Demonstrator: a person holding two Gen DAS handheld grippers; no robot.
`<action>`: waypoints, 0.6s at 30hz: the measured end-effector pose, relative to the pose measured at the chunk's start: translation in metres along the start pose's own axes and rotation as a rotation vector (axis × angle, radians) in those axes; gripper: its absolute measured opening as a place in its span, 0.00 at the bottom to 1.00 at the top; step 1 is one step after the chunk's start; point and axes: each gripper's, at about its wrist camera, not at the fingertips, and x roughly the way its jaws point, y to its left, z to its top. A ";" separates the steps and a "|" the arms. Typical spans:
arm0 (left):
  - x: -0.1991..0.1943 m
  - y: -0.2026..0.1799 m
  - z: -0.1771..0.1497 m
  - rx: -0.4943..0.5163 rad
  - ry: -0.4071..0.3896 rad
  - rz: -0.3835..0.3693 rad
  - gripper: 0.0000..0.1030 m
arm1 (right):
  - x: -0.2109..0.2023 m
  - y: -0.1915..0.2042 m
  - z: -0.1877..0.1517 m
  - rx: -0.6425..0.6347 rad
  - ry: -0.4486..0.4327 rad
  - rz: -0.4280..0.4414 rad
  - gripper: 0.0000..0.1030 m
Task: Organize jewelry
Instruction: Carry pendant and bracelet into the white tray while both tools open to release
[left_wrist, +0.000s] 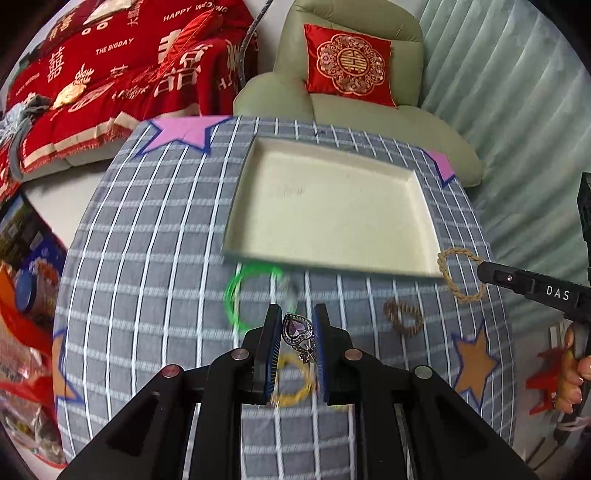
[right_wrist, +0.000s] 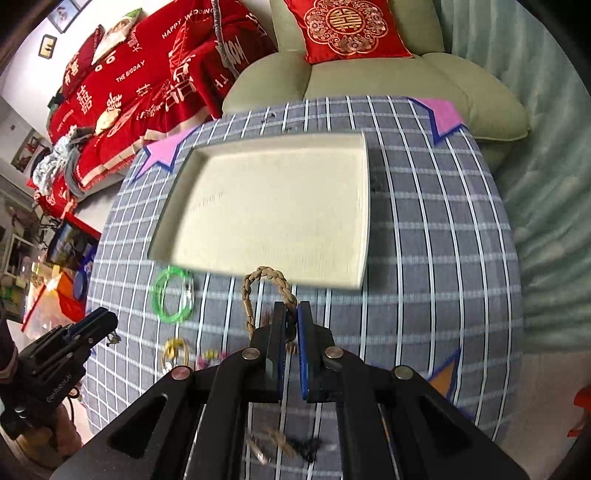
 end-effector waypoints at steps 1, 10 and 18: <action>0.005 -0.003 0.009 0.002 -0.006 0.003 0.26 | 0.003 -0.002 0.007 -0.002 0.000 0.004 0.06; 0.069 -0.020 0.069 0.023 -0.018 0.056 0.26 | 0.061 -0.021 0.061 0.024 0.039 0.056 0.06; 0.132 -0.024 0.085 0.046 0.045 0.146 0.26 | 0.113 -0.036 0.078 0.032 0.092 0.040 0.06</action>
